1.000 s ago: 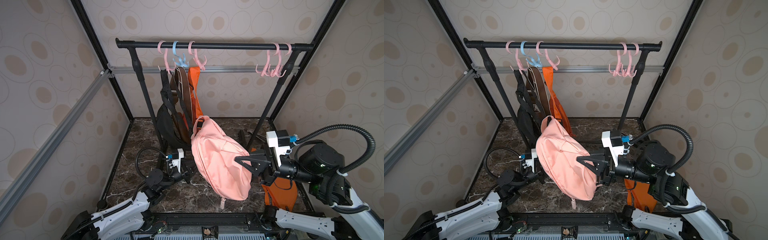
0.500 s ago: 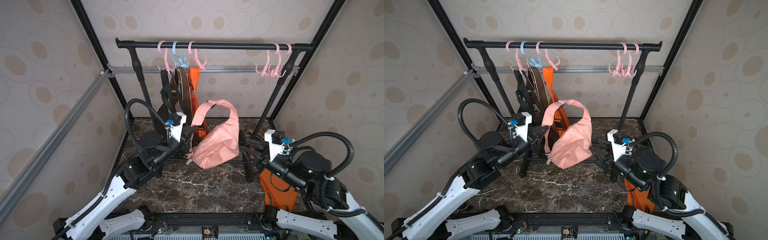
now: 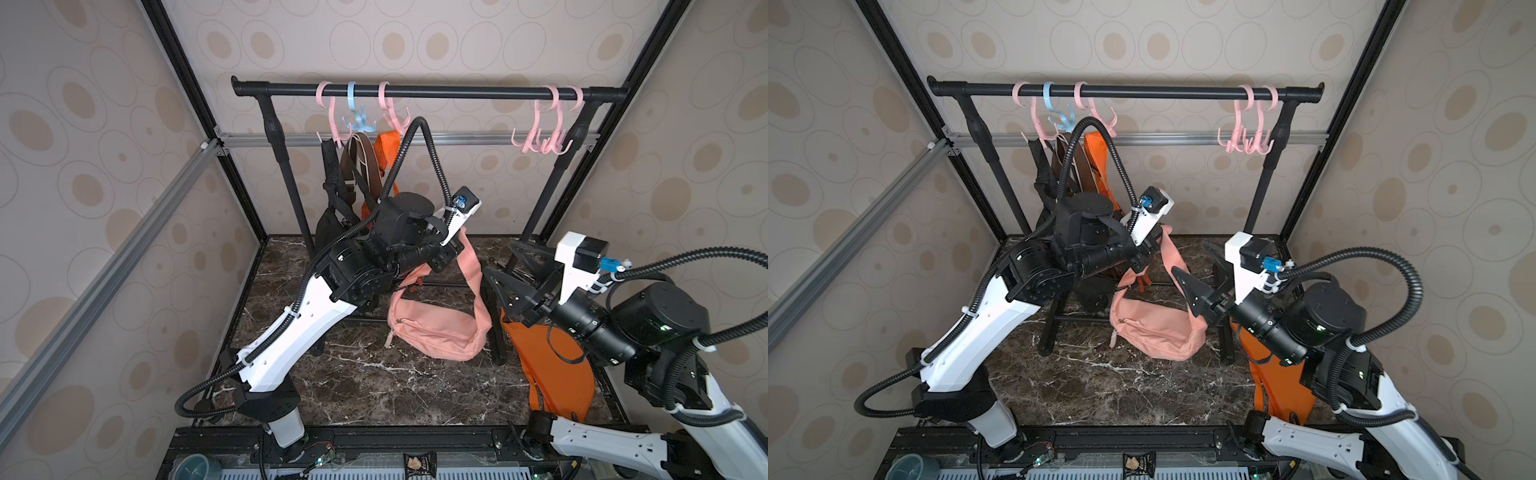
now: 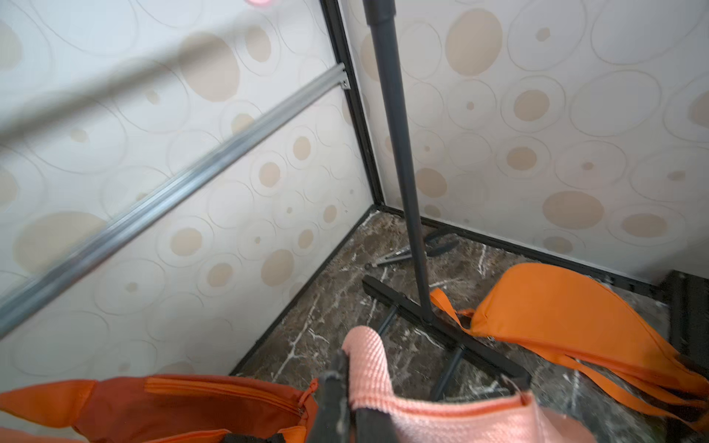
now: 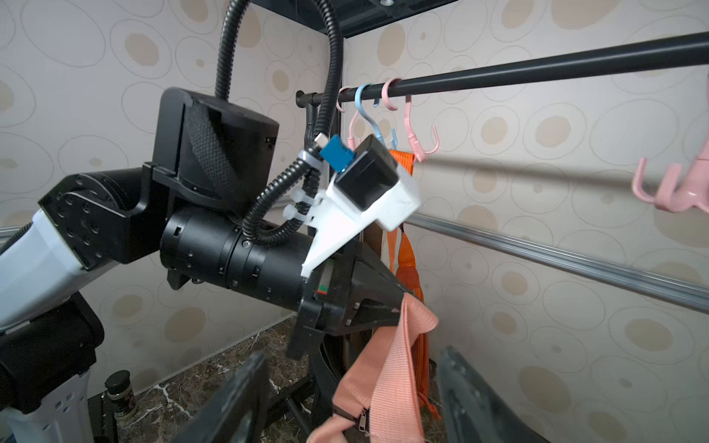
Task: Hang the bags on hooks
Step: Pick up the bag from the center of the board.
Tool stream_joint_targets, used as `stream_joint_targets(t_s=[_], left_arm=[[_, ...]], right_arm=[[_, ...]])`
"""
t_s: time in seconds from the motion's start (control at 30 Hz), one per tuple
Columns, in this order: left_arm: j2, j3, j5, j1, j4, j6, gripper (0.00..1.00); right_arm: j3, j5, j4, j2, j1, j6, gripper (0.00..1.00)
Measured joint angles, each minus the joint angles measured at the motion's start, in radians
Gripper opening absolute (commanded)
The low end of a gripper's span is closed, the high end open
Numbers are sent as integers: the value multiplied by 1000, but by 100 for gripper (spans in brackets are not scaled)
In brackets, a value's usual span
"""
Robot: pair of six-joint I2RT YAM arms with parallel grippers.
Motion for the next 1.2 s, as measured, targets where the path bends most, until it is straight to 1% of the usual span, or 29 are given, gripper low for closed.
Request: stream_joint_targets(t_s=[0.1, 0.17, 0.27, 0.4, 0.5, 0.63, 0.83, 1.07, 1.2], left_arm=[[66, 136, -39, -46, 5, 53, 0], [86, 170, -55, -80, 17, 85, 0], [101, 181, -98, -112, 39, 130, 0], [114, 180, -120, -112, 43, 168, 0], [97, 134, -149, -116, 65, 200, 0], [32, 17, -216, -123, 88, 246, 0], [-27, -34, -305, -130, 123, 315, 0], [-132, -55, -334, -132, 182, 357, 0], [-177, -77, -326, -133, 196, 361, 0]], right_arm=[[33, -6, 14, 52, 0, -79, 71], [47, 11, 14, 79, 0, -143, 71], [54, 50, 9, 89, 0, -217, 70], [37, 86, 13, 76, 1, -304, 70], [37, 92, -4, 73, 2, -349, 71], [35, 68, -19, 74, 7, -370, 71], [37, 17, -57, 50, 5, -351, 71], [58, 2, -108, 4, 4, -318, 72], [86, 0, -122, 24, 4, -309, 71]])
